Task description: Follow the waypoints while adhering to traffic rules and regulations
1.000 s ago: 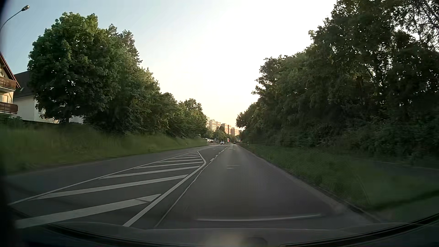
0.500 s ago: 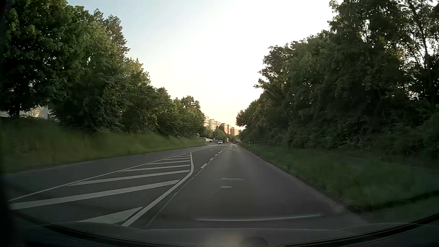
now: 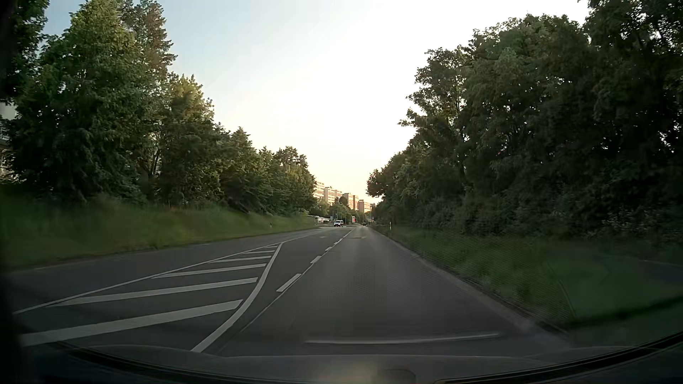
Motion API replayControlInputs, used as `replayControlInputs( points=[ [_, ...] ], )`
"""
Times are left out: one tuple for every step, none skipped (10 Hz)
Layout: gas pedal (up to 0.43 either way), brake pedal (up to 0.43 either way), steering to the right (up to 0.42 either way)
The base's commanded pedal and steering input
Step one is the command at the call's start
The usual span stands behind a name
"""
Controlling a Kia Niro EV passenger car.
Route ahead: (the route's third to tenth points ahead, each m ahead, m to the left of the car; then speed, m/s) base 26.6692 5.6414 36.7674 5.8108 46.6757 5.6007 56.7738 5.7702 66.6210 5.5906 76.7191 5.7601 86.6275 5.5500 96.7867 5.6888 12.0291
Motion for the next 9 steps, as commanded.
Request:
replayControlInputs(
  points=[
    [0.039,0.024,0.0],
    [0.039,0.03,0.0],
    [0.039,0.03,0.001],
    [0.039,0.03,0.0],
    [0.039,0.03,0.001],
    [0.039,0.03,0.0],
    [0.039,0.024,0.001],
    [0.039,0.03,0.0],
    [0.039,0.03,0.0]
  ],
)
